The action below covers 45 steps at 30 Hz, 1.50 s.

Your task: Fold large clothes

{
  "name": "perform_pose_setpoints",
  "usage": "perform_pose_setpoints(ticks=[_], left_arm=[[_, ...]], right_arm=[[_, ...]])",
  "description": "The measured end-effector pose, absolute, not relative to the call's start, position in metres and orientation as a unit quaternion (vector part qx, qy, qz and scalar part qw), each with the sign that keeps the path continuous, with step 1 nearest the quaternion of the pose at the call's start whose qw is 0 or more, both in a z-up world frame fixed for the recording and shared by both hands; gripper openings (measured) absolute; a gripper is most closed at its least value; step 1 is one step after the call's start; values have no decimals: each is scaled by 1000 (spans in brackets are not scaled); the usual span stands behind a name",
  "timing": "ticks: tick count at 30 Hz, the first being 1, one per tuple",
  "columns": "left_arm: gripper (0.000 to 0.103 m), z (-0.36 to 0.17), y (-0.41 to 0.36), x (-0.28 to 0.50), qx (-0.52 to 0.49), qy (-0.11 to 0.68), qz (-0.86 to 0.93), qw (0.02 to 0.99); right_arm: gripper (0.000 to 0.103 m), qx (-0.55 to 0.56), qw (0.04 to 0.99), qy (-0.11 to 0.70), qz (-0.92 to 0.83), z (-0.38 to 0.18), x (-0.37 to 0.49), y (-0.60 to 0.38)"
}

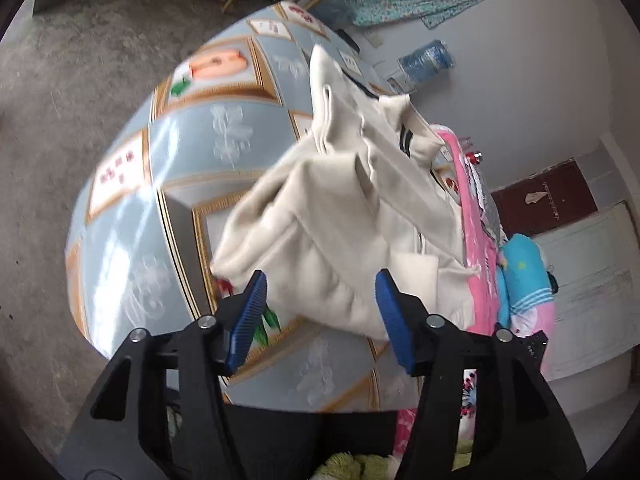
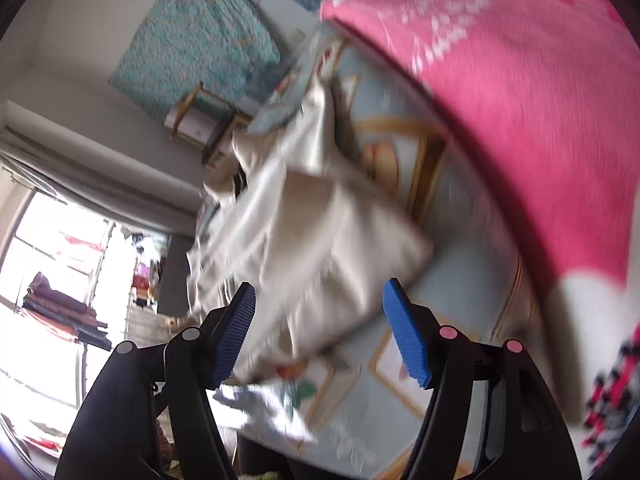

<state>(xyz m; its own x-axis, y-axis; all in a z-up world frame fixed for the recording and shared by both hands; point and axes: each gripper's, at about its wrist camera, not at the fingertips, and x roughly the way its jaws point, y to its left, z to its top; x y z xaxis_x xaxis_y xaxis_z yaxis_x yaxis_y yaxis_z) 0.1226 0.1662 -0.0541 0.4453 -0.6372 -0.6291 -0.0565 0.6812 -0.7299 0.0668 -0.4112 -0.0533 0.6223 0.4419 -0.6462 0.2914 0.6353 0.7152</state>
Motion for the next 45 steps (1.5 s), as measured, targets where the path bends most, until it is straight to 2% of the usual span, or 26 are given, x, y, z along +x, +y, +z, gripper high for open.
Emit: perform_pose_setpoints(ticks=[3,4,11,12,14,15,16,17,18,19,22,24,26,31,34,36,38,40,41,43,44,45], left_arm=[[60,-84,156,112,-389,512,-188,742],[62,-87,156,109,-406,493,-193,745],[60,-94,167,125,-478,446,-138,744],[56,-93,165,128,-475,441,-129,750],[40,-88,156,134,-442,439,-100,776],[29,-84,148,136,-405,440,-82,797],[23,-80,138,136,-356,437,-67,823],[20,-76,128,136,-317,434,-57,841],[15,-71,117,134,-274,428,-48,860],[12,-64,107,132,-228,417,-41,879],[8,-32,87,112,-126,368,-34,921],[6,-10,87,96,-95,339,-38,935],[5,12,85,80,-66,313,-42,947],[5,38,102,55,-66,327,-65,940],[6,30,118,43,-90,366,-79,923],[7,6,127,43,-104,401,-87,906],[13,-24,137,46,-122,438,-93,886],[23,-44,148,45,-140,462,-87,871],[23,-48,157,44,-160,466,-90,865],[28,-47,172,38,-199,456,-107,861],[29,-43,179,35,-200,445,-92,868],[30,-37,186,30,-189,428,-62,882]], right_arm=[[65,434,776,455,31,-79,62,-396],[65,440,775,453,25,-84,62,-395],[65,473,793,382,-32,-87,89,-407],[65,475,796,374,-38,-88,92,-409],[63,467,807,358,-53,-89,101,-409],[60,459,813,355,-60,-89,105,-406],[57,442,822,352,-72,-87,109,-401],[45,425,830,354,-80,-85,115,-401],[28,403,838,356,-87,-82,118,-398],[16,384,848,355,-86,-78,120,-394],[7,337,875,337,-91,-51,106,-385],[5,320,888,320,-83,-25,90,-383],[5,312,894,312,-74,-9,74,-386],[5,301,896,322,-58,13,33,-388],[5,320,880,348,-50,-5,10,-393],[5,333,864,376,-36,-31,9,-398],[10,355,840,410,-27,-59,13,-407],[19,396,812,429,-13,-77,11,-425],[22,417,804,425,-1,-78,7,-432],[37,435,804,405,6,-69,-6,-444],[40,414,821,392,-27,-55,-16,-451],[48,392,834,385,-56,-46,-21,-453]])
